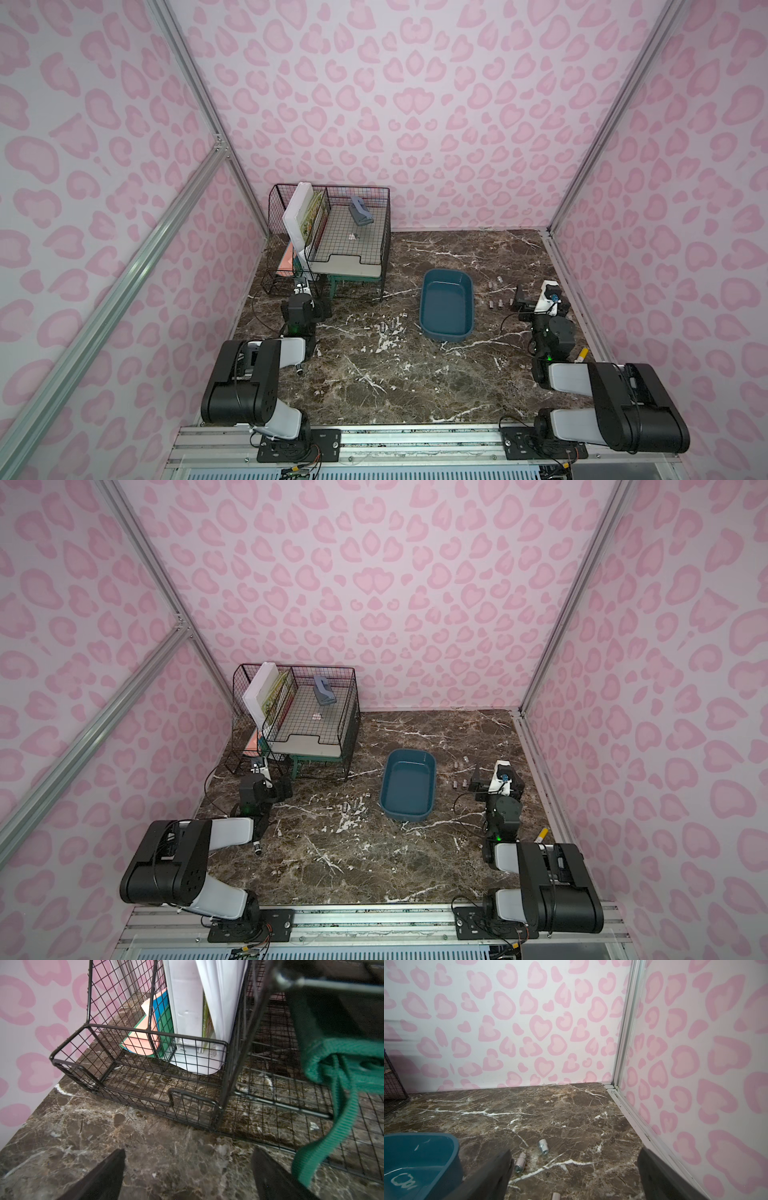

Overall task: Take out the socket from the storage box
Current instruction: Reset both arms

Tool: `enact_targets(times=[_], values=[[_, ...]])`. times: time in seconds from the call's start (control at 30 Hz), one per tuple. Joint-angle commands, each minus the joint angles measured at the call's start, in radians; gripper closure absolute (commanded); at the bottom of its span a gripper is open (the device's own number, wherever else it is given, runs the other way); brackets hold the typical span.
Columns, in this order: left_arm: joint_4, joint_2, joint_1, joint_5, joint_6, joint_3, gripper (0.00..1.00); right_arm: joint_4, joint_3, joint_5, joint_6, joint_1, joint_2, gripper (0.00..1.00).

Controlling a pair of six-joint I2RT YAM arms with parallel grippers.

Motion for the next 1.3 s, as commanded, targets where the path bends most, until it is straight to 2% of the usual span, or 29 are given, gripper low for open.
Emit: enact_targets(times=[0.0,0.2,1.27], values=[[0.068,-0.011,0.001,0.028,0.009,-0.018,0.02,0.047,0.01,0.012,0.007,0.001,0.001,0.01],[0.0,0.006,0.001,0.0,-0.001,0.029,0.01,-0.026,0.055,0.014,0.005,0.001,0.012,0.01],[-0.013,0.009,-0.005,-0.003,0.006,0.039,0.02,-0.029,0.057,0.013,0.003,0.002,0.012,0.01]])
